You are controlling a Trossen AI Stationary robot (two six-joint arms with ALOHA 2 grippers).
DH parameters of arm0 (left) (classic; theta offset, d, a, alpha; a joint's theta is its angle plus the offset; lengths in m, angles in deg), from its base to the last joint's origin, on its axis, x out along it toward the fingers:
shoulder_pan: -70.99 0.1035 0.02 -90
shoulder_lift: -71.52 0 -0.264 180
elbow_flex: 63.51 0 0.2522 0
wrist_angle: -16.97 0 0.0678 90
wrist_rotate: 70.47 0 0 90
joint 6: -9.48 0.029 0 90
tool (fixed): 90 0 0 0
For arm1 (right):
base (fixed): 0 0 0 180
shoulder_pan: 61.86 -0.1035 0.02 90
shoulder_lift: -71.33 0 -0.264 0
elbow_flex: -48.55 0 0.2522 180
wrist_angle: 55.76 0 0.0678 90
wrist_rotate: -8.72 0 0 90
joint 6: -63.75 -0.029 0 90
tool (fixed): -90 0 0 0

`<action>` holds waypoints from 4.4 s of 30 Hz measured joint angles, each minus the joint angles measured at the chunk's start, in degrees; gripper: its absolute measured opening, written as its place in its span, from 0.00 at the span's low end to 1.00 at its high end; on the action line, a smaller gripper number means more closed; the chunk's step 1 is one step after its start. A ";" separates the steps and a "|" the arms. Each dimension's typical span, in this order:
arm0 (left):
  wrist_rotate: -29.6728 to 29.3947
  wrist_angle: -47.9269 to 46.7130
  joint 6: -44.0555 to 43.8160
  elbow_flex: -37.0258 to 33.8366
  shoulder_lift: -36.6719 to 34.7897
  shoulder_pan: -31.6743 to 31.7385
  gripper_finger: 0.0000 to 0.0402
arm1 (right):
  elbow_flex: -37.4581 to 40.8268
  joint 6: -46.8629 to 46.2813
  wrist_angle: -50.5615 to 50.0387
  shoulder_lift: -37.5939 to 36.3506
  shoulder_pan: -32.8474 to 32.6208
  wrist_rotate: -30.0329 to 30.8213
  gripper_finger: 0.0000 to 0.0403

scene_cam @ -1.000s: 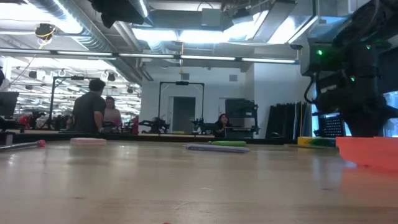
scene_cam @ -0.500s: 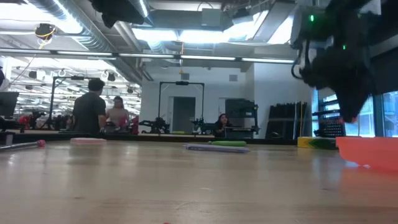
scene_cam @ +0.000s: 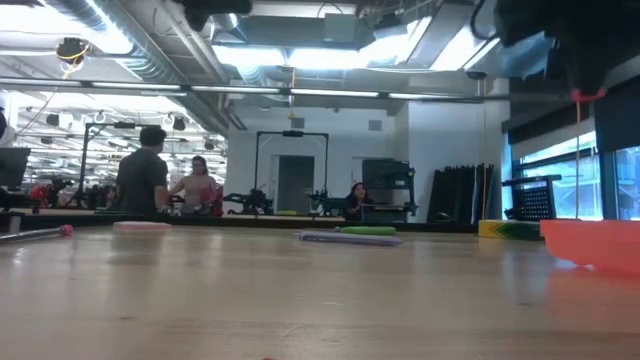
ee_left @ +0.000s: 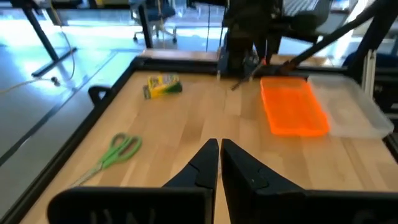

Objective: Pack school essentials
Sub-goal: Put the black pencil into the orange supply box, then put the green scissors into the orange supply box

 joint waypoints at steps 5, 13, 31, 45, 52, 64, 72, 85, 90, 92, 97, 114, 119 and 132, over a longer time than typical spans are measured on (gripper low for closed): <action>0.91 0.72 2.92 3.12 5.41 -0.49 0.03 | -1.93 -1.78 -1.05 -0.78 -5.93 -0.62 0.10; 1.27 0.73 8.47 10.17 15.62 -0.93 0.03 | -1.85 -7.64 0.42 -1.73 -21.34 -6.43 0.10; 1.14 1.33 14.42 13.05 18.89 -2.20 0.03 | -1.82 -10.81 8.66 7.86 -44.15 -7.30 0.10; 1.18 2.09 16.48 13.05 18.89 -2.83 0.03 | -1.80 -10.72 8.31 20.90 -43.67 -9.66 0.10; 1.29 2.09 16.46 13.05 18.89 -2.83 0.03 | -1.80 -13.69 5.81 23.75 -43.67 -13.80 0.10; 1.29 2.00 16.13 13.05 18.86 -2.82 0.03 | -1.78 -11.88 10.99 25.19 -39.10 -11.49 0.10; 1.30 1.24 16.26 13.05 18.85 -4.19 0.03 | -1.76 -9.13 10.84 26.64 -35.92 -11.87 0.10; 1.29 1.09 16.41 13.05 18.85 -4.69 0.03 | -1.76 -9.08 11.73 26.61 -32.21 -5.66 0.10; 1.31 0.56 16.46 13.05 18.85 -4.69 0.03 | -1.76 -9.13 14.16 26.61 -32.19 -5.33 0.10; 1.31 -0.03 16.46 13.05 18.85 -4.69 0.03 | -1.76 -8.93 16.05 26.61 -32.19 -5.25 0.10; 1.66 -0.40 16.48 13.03 18.85 -4.69 0.03 | -1.76 -9.15 17.98 27.06 -32.19 -5.27 0.10; 2.60 -1.51 16.15 13.00 18.85 -4.71 0.03 | -1.76 -9.26 18.75 27.58 -32.02 -5.27 0.15; 2.60 -1.52 16.13 13.00 18.85 -4.71 0.03 | -1.76 -9.24 18.75 27.58 -32.02 -5.26 0.22; 2.58 -1.51 16.11 13.00 18.85 -4.69 0.03 | -1.76 -10.17 14.58 26.78 -31.27 -4.89 0.27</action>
